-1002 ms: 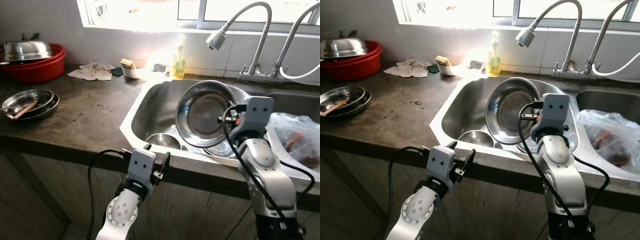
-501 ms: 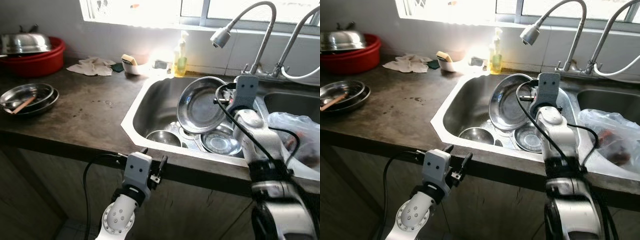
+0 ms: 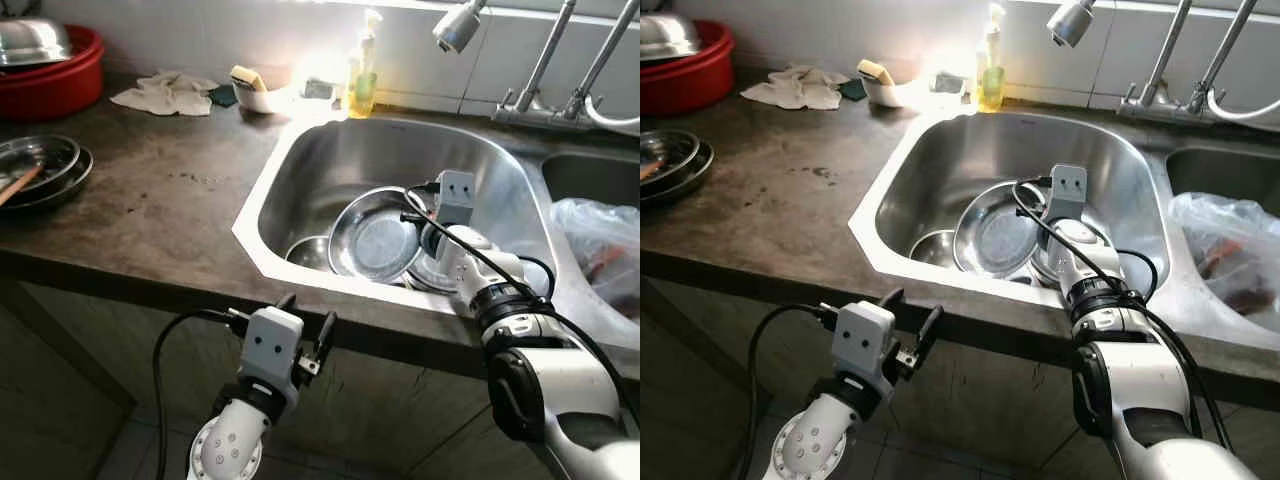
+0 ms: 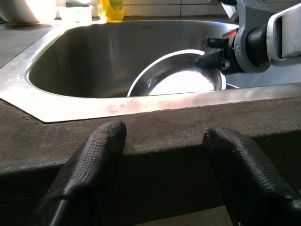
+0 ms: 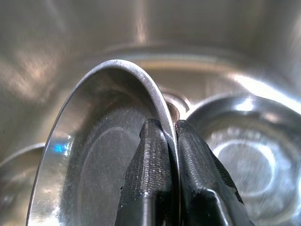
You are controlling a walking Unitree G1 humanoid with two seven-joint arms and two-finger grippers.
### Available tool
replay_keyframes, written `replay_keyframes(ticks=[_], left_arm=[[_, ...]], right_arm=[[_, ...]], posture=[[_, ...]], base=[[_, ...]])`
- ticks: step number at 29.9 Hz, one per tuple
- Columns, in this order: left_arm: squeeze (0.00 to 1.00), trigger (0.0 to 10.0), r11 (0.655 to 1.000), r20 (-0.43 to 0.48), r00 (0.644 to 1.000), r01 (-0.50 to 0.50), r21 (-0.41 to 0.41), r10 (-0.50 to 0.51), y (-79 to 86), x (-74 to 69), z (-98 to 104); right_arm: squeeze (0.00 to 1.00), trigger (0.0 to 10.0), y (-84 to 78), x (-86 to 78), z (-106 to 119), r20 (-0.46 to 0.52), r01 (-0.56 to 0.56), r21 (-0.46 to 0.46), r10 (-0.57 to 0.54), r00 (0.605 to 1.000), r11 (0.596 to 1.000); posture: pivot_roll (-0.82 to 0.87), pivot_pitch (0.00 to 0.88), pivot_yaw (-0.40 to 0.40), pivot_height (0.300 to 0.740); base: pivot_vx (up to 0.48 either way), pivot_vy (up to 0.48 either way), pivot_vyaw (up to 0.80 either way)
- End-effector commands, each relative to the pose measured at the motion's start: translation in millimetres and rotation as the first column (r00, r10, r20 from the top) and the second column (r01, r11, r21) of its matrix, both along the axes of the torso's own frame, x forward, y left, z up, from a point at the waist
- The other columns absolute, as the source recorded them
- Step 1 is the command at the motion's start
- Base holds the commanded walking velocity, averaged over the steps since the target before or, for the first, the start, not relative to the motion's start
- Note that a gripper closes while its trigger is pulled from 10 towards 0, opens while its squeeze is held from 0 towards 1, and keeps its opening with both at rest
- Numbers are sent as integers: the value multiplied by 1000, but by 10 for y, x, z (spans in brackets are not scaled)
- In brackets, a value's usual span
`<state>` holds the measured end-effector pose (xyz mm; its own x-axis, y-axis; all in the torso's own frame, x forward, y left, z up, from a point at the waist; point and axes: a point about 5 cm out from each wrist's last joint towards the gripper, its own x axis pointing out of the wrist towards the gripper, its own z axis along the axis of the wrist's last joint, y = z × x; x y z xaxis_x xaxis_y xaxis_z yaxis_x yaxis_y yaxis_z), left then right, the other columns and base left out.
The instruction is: Kitchen organization
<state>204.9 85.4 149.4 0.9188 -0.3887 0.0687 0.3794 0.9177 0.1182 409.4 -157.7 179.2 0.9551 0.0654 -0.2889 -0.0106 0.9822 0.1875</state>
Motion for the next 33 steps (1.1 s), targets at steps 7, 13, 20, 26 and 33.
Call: replay_keyframes(ticks=[7,13,20,26,33], left_arm=[[0,10000,1000,-65,998,-2,19,3,-8,-16,-88],[0,10000,1000,-64,998,-8,18,9,-17,16,-83],[0,10000,1000,-50,999,-13,16,13,-27,105,-84],[0,10000,1000,-40,999,-20,11,21,-29,172,-85],[0,10000,1000,-35,999,-30,-1,30,-14,254,-97]], right_arm=[[1000,10000,41,11,8,21,-32,18,31,999,999],[1000,10000,10,-2,-30,26,-31,10,31,999,999],[0,10000,-56,-15,140,125,-4,-29,7,992,1000],[0,10000,-122,-136,327,243,94,-128,-60,968,987],[0,10000,-146,-528,458,419,92,-96,-44,907,991]], posture=[[263,211,-82,740],[257,195,-85,740],[246,149,-86,740],[238,113,-85,740],[214,58,-71,740]], base=[[0,0,0],[0,0,0],[0,0,0],[0,0,0],[0,0,0]])
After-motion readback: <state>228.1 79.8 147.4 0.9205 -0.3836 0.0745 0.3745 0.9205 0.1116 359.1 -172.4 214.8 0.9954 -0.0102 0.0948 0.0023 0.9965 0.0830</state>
